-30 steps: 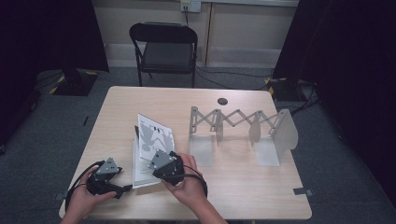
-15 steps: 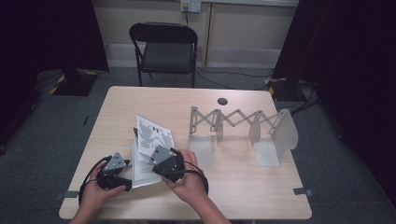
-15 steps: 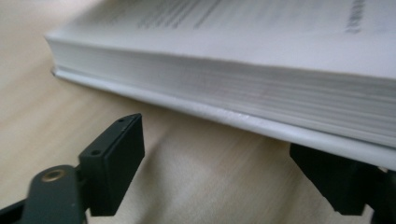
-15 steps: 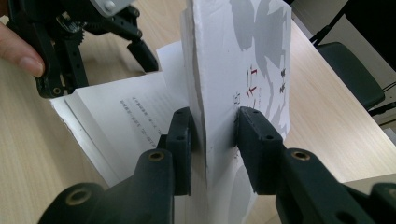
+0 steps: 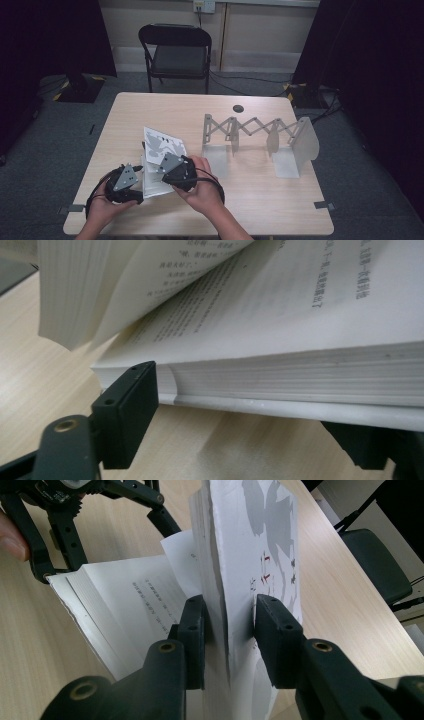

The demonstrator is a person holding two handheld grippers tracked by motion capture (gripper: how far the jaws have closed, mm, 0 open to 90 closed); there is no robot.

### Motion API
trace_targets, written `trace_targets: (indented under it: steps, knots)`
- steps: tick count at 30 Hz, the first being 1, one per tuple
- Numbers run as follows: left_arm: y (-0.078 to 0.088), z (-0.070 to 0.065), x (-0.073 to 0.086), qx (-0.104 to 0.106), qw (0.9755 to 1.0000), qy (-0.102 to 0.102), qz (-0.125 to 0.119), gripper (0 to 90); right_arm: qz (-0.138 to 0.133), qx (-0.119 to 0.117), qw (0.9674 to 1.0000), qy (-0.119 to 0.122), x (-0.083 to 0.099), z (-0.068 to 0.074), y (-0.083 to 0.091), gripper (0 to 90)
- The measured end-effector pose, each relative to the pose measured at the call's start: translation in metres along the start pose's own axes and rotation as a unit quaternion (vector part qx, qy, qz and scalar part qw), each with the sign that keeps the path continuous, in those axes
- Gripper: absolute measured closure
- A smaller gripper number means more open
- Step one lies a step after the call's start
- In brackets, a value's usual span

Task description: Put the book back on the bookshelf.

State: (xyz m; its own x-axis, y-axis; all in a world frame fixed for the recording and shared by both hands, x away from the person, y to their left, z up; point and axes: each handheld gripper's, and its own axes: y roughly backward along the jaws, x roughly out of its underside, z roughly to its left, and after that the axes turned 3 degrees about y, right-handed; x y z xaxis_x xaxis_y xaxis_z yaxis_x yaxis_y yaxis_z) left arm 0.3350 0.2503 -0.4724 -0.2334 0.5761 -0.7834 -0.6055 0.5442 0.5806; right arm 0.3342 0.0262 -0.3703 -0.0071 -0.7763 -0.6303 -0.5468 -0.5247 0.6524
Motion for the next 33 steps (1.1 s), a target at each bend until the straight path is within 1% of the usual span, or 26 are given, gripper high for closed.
trace_targets:
  steps: [1,2,3,4,6,8,9,10,11,13,14,15,16,19,20,21,22,23,24,26,27,28,29,30,32,33]
  knots:
    - [0.000,0.000,0.000,-0.002,1.0000,-0.005,-0.003,20.3,0.002,-0.001,1.0000,0.004,-0.001,0.000,0.000,66.5]
    - [0.000,0.000,0.000,-0.002,1.0000,-0.005,-0.003,20.4,0.002,-0.001,1.0000,0.004,-0.001,0.000,0.000,66.5]
    - [0.000,-0.001,-0.001,-0.004,0.9998,-0.017,-0.003,20.4,0.003,-0.002,1.0000,0.006,-0.002,0.000,-0.001,66.4]
    - [0.002,-0.002,-0.002,-0.006,0.9992,-0.038,-0.010,24.0,0.005,-0.002,0.9999,0.010,-0.003,0.001,-0.002,66.1]
    - [0.003,-0.003,-0.003,-0.010,0.9990,-0.042,-0.014,25.6,0.007,-0.004,0.9999,0.013,-0.004,0.001,-0.002,65.7]
    - [0.004,-0.002,-0.004,-0.005,0.9988,-0.046,-0.019,26.0,0.007,-0.006,0.9999,0.013,-0.005,0.001,-0.003,65.4]
    - [0.004,-0.003,-0.005,-0.005,0.9976,-0.065,-0.023,28.9,0.007,-0.008,0.9999,0.013,-0.006,0.002,-0.004,64.9]
    - [0.004,-0.003,-0.005,-0.003,0.9970,-0.075,-0.021,28.7,0.007,-0.008,0.9998,0.014,-0.007,0.002,-0.005,64.9]
    - [0.004,-0.003,-0.005,-0.003,0.9970,-0.075,-0.021,29.0,0.008,-0.008,0.9998,0.018,-0.008,0.003,-0.005,64.8]
    - [0.004,-0.002,-0.006,0.000,0.9963,-0.082,-0.025,29.4,0.009,-0.009,0.9997,0.019,-0.008,0.003,-0.006,64.8]
    - [0.005,-0.001,-0.008,0.002,0.9953,-0.093,-0.027,30.1,0.011,-0.010,0.9997,0.020,-0.009,0.003,-0.006,64.7]
    - [0.006,-0.002,-0.009,0.001,0.9934,-0.110,-0.034,32.3,0.010,-0.011,0.9997,0.019,-0.009,0.002,-0.006,64.8]
    - [0.007,-0.004,-0.011,0.002,0.9913,-0.126,-0.037,37.2,0.011,-0.012,0.9997,0.018,-0.009,0.001,-0.006,64.8]
    - [0.010,-0.006,-0.015,0.007,0.9910,-0.130,-0.032,42.0,0.012,-0.016,0.9995,0.026,-0.011,0.000,-0.004,64.7]
    - [0.014,-0.005,-0.018,0.014,0.9928,-0.115,-0.032,43.0,0.012,-0.020,0.9994,0.025,-0.013,-0.001,-0.002,64.3]
    - [0.016,-0.005,-0.021,0.016,0.9936,-0.107,-0.033,43.7,0.009,-0.021,0.9994,0.025,-0.013,-0.002,-0.001,63.8]
    - [0.018,-0.005,-0.024,0.017,0.9943,-0.101,-0.030,45.0,0.006,-0.024,0.9995,0.019,-0.014,-0.003,0.001,62.6]
    - [0.018,-0.005,-0.024,0.017,0.9943,-0.101,-0.030,46.2,0.000,-0.031,0.9994,0.015,-0.014,-0.005,0.001,60.6]
    - [0.023,-0.007,-0.031,0.014,0.9948,-0.098,-0.025,48.7,-0.007,-0.040,0.9992,0.000,-0.015,-0.006,0.003,57.3]
    - [0.025,-0.007,-0.036,0.018,0.9950,-0.096,-0.020,50.9,-0.021,-0.068,0.9971,-0.027,-0.014,-0.010,0.005,49.3]
    - [0.025,-0.007,-0.036,0.018,0.9950,-0.096,-0.020,51.4,-0.021,-0.068,0.9971,-0.027,-0.014,-0.010,0.005,49.3]
    - [0.025,-0.008,-0.039,0.020,0.9941,-0.106,-0.007,51.5,-0.035,-0.089,0.9940,-0.053,-0.012,-0.015,0.010,31.9]
    - [0.025,-0.008,-0.039,0.020,0.9941,-0.106,-0.007,51.5,-0.035,-0.089,0.9940,-0.053,-0.012,-0.015,0.010,31.9]
    - [0.026,-0.007,-0.041,0.024,0.9947,-0.101,-0.002,51.5,-0.042,-0.095,0.9922,-0.068,-0.006,-0.020,0.022,29.8]
    - [0.028,-0.004,-0.043,0.029,0.9957,-0.088,-0.002,51.6,-0.061,-0.091,0.9903,-0.086,0.005,-0.027,0.036,28.1]
    - [0.028,-0.004,-0.043,0.029,0.9957,-0.088,-0.002,51.6,-0.061,-0.091,0.9903,-0.086,0.005,-0.027,0.036,28.1]
